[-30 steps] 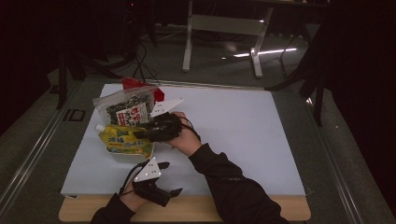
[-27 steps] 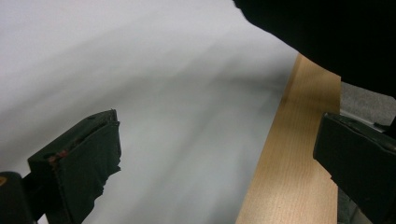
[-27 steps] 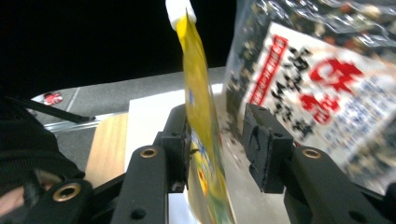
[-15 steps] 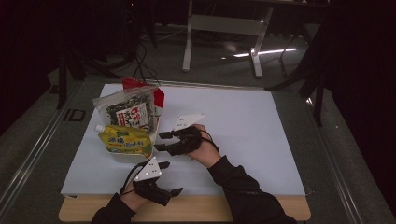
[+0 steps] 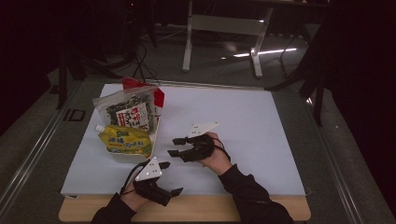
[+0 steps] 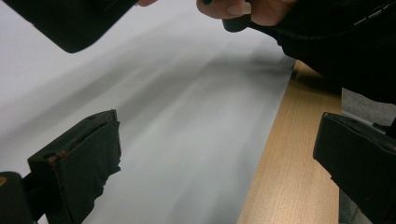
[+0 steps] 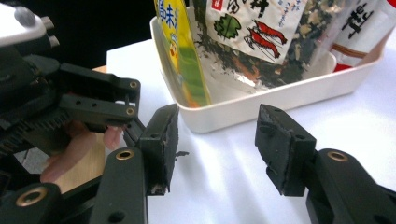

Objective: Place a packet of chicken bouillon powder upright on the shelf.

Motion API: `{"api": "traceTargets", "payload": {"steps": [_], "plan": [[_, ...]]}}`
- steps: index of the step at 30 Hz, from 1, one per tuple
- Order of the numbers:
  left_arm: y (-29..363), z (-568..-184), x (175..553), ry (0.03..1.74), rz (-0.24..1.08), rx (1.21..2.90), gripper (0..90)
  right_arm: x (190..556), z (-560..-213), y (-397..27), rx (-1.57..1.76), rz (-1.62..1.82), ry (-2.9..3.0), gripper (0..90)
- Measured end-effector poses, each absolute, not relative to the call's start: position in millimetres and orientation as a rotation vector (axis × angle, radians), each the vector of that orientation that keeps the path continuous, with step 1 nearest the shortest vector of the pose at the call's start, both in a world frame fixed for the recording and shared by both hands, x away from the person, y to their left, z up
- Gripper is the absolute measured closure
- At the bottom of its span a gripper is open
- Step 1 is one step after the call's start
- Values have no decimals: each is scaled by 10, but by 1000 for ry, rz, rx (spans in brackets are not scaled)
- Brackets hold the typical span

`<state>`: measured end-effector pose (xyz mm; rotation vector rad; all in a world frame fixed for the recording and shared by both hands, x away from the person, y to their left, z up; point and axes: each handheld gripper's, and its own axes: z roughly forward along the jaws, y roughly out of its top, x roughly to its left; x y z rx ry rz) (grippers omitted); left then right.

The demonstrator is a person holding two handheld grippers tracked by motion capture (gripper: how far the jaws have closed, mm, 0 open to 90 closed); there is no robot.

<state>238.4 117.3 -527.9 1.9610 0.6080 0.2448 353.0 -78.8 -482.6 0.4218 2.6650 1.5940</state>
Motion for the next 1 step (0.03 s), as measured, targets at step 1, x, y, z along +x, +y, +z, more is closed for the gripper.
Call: {"api": "traceTargets", "payload": {"steps": [1], "plan": [[1172,-5277,2383,608,246,1961,20,3528,-4835,-799,431,1600,2669,486]]}}
